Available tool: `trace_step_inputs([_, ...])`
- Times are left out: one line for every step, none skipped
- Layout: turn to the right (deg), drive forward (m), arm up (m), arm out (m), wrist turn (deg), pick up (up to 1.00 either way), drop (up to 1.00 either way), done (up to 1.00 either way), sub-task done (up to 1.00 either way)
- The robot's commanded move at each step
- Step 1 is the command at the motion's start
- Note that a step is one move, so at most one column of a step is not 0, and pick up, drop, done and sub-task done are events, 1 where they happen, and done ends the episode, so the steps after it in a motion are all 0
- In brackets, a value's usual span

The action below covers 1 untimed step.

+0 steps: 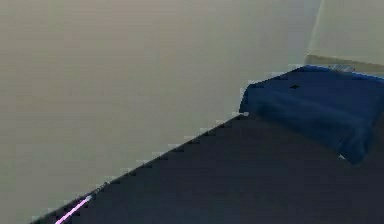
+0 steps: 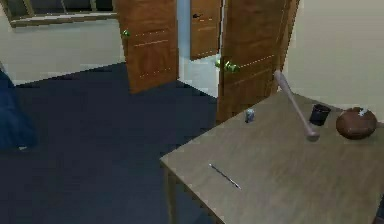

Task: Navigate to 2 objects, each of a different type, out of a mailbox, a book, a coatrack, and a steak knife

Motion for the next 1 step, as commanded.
trace_step_inputs([-39.0,0.0,0.0,0.0,0.0,0.0,0.0,0.0,0.0])
